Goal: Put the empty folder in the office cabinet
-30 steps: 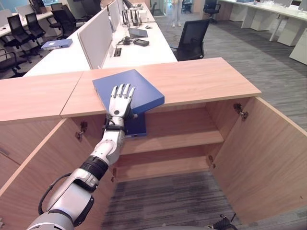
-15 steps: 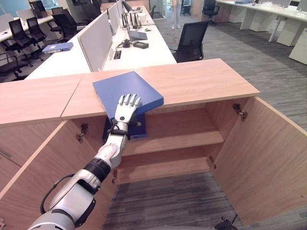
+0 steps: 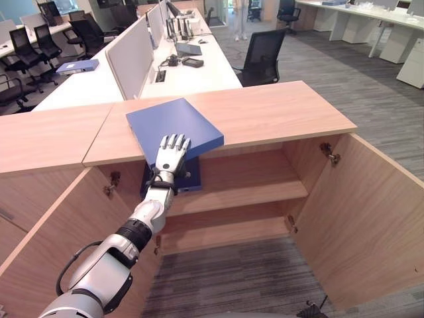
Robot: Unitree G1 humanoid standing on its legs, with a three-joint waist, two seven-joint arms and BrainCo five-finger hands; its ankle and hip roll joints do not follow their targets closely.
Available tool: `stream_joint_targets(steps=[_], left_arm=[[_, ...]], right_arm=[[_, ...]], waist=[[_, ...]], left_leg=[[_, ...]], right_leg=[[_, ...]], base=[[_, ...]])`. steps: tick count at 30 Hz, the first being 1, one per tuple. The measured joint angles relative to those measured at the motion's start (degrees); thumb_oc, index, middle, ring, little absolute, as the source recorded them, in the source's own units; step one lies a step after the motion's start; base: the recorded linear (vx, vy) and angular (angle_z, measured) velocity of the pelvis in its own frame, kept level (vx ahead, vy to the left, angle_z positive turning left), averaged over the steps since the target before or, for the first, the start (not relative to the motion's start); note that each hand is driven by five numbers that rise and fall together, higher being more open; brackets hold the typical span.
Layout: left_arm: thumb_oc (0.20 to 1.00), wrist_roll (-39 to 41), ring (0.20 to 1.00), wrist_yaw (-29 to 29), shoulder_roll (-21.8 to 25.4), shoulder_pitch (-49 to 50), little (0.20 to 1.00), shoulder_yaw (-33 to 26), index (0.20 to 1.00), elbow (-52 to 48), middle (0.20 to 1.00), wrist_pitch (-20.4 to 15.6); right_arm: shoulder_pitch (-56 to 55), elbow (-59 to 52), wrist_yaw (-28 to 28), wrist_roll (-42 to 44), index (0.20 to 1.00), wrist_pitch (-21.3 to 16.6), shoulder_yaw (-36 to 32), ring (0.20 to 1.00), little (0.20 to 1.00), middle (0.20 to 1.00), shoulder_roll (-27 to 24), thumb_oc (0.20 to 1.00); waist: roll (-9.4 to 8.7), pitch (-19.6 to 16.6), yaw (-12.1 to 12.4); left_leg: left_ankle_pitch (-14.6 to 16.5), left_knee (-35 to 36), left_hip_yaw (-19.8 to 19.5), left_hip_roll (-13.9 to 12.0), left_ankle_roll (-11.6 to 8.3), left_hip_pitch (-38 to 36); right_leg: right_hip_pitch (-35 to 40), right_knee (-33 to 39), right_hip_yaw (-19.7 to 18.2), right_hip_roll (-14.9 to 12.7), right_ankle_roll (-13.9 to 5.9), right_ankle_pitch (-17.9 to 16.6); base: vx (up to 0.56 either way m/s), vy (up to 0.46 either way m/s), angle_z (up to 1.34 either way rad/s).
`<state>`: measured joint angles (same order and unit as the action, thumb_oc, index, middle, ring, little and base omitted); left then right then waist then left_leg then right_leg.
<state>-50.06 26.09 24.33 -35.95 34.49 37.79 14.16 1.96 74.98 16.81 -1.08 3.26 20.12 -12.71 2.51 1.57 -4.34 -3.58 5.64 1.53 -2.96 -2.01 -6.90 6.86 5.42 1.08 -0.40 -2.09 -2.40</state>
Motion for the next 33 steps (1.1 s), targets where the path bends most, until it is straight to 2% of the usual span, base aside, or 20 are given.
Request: stream_joint_targets(steps=[1, 10, 19, 27, 28, 31, 32, 33], left_arm=[[0.200, 0.0, 0.200, 0.2, 0.0, -0.2, 0.200, 0.0, 0.200, 0.4, 0.200, 0.2], [0.200, -0.6, 0.200, 4.2, -1.7, -4.1, 0.200, 1.6, 0.200, 6.3, 0.200, 3.0], [0.200, -1.0, 0.200, 6.3, -3.5, -4.1, 0.200, 2.2, 0.200, 11.0, 0.200, 3.2], [0.200, -0.8, 0.200, 6.6, -3.7, -4.0, 0.200, 1.9, 0.200, 11.1, 0.200, 3.2], [0.200, -0.4, 0.200, 6.5, -3.6, -4.0, 0.200, 1.8, 0.200, 9.7, 0.200, 3.2], [0.200, 0.6, 0.200, 4.3, 0.7, 1.5, 0.200, -1.1, 0.200, -8.7, 0.200, 2.3], [0.200, 1.1, 0.200, 3.5, 2.1, 4.5, 0.200, -2.7, 0.200, -15.6, 0.200, 1.0], [0.200, 1.6, 0.200, 2.1, 4.1, 12.3, 0.200, -6.6, 0.200, -28.3, 0.200, -2.7]], right_arm=[[0.0, 0.0, 0.0, 0.0, 1.000, 0.0, 0.0, 1.000, 1.000, 1.000, 0.0, 1.000], [0.4, 1.8, -0.5, 0.0, 1.000, -0.1, 0.5, 1.000, 1.000, 1.000, 0.1, 1.000], [0.3, 2.0, -0.4, 0.0, 1.000, -0.1, 0.7, 1.000, 1.000, 1.000, 0.1, 1.000], [0.3, 2.0, -0.3, 0.1, 1.000, -0.1, 0.8, 1.000, 1.000, 1.000, 0.1, 1.000], [0.3, 2.0, -0.3, 0.1, 1.000, -0.1, 0.8, 1.000, 1.000, 1.000, 0.1, 1.000], [0.1, 1.7, -0.3, 0.1, 1.000, -0.1, -0.3, 1.000, 1.000, 1.000, 0.1, 1.000], [-0.1, 1.5, -0.3, 0.1, 1.000, -0.1, -0.5, 1.000, 1.000, 1.000, 0.1, 1.000], [-1.0, 0.9, -0.3, 0.3, 1.000, -0.1, -1.4, 1.000, 1.000, 1.000, 0.1, 1.000]], waist=[[0.00, 0.0, 0.0], [0.27, -0.3, -0.1], [0.24, -1.7, 0.0], [0.29, -1.8, 0.0], [0.30, -1.8, 0.1], [0.06, -1.1, 0.4], [-0.06, -0.9, 0.5], [-0.18, -0.2, 0.7]], left_leg=[[0.0, 0.0, 0.0, 0.0, 0.01, 0.0], [0.1, 0.0, 0.5, 0.0, 0.00, -0.3], [0.3, 0.1, 0.8, -0.1, -0.05, -0.4], [0.3, 0.1, 0.8, -0.1, -0.05, -0.4], [0.3, 0.1, 0.8, -0.1, -0.06, -0.4], [0.3, 0.1, 0.6, -0.1, -0.07, -0.2], [0.3, 0.1, 0.5, -0.1, -0.08, -0.3], [0.5, 0.0, 0.4, -0.1, -0.07, -0.4]], right_leg=[[0.0, 0.0, 0.0, 0.0, 0.00, 0.0], [0.2, 0.0, -0.3, 0.0, 0.00, 0.0], [0.2, 0.0, -0.4, 0.0, 0.03, 0.0], [0.2, 0.0, -0.4, 0.0, 0.02, 0.0], [0.2, 0.0, -0.4, 0.0, 0.02, 0.0], [0.1, 0.0, -0.3, 0.0, 0.02, 0.0], [0.2, 0.0, -0.2, 0.0, 0.02, 0.0], [0.3, 0.0, -0.2, 0.0, 0.05, 0.0]], base=[[0.00, 0.000, 0.00], [0.00, 0.000, 0.00], [0.00, 0.000, 0.00], [0.00, 0.000, 0.00], [0.00, 0.000, 0.00], [0.00, 0.000, 0.00], [0.00, 0.000, 0.00], [-0.01, -0.002, 0.03]])
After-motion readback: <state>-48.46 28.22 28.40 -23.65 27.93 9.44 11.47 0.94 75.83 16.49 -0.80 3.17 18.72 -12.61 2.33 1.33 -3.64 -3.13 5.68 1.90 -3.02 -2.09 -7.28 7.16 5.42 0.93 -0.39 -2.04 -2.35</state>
